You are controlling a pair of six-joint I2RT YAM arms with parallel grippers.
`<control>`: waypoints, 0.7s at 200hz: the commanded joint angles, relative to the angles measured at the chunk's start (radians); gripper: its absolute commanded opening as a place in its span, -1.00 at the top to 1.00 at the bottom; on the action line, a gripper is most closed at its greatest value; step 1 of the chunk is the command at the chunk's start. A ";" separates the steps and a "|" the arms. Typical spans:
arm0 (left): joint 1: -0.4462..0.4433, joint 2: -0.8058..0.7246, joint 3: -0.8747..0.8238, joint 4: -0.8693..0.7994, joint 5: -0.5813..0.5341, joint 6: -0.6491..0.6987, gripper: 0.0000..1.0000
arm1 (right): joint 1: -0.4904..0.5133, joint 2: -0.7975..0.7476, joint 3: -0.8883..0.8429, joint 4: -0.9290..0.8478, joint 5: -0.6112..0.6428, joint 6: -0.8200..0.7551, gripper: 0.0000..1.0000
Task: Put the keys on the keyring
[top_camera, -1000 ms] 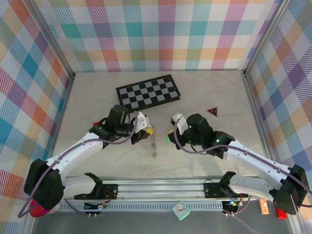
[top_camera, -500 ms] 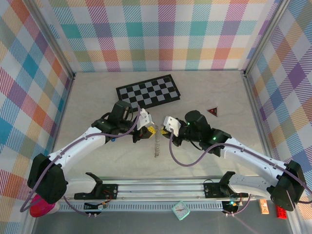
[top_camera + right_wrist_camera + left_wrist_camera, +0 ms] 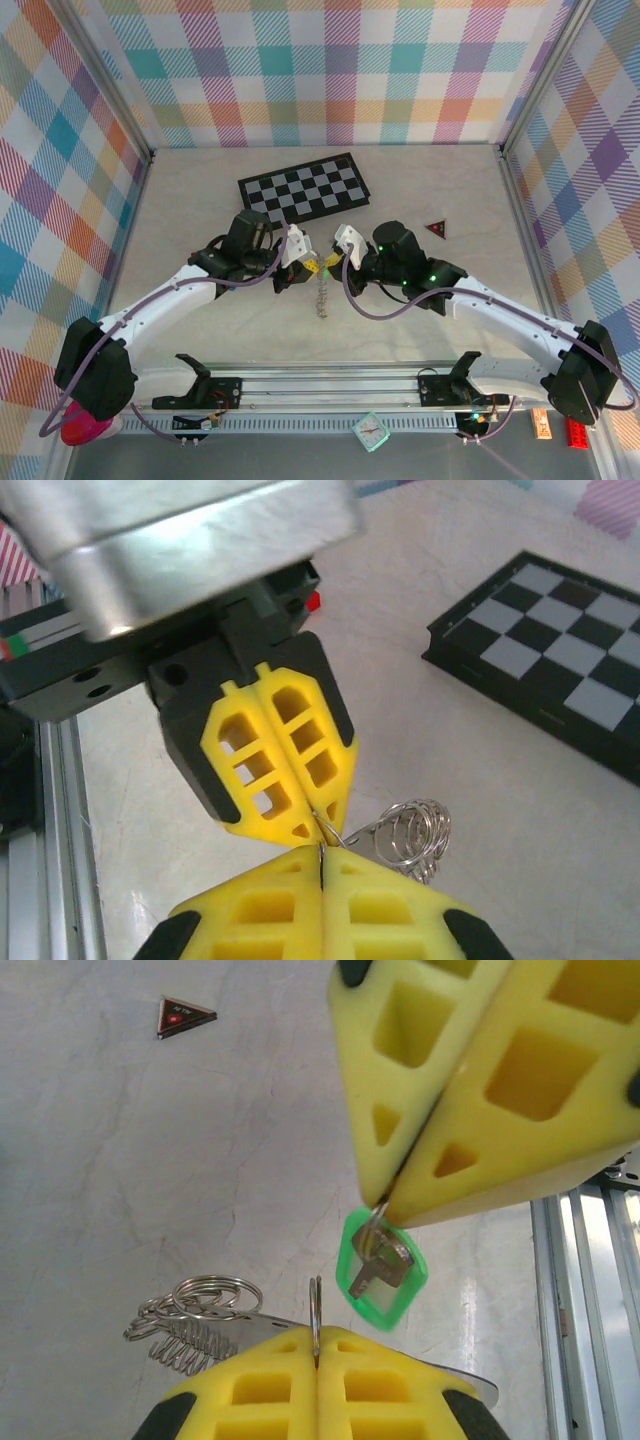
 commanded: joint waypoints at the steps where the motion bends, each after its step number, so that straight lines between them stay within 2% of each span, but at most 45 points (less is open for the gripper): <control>1: -0.012 -0.027 -0.013 0.060 0.000 -0.009 1.00 | 0.004 0.011 0.001 0.031 0.024 0.157 1.00; 48: -0.021 -0.026 -0.021 0.071 0.000 -0.016 1.00 | 0.005 0.019 -0.030 0.076 0.049 0.240 1.00; 140: -0.022 -0.022 -0.027 0.093 -0.006 -0.038 1.00 | 0.004 0.042 -0.052 0.111 0.037 0.285 1.00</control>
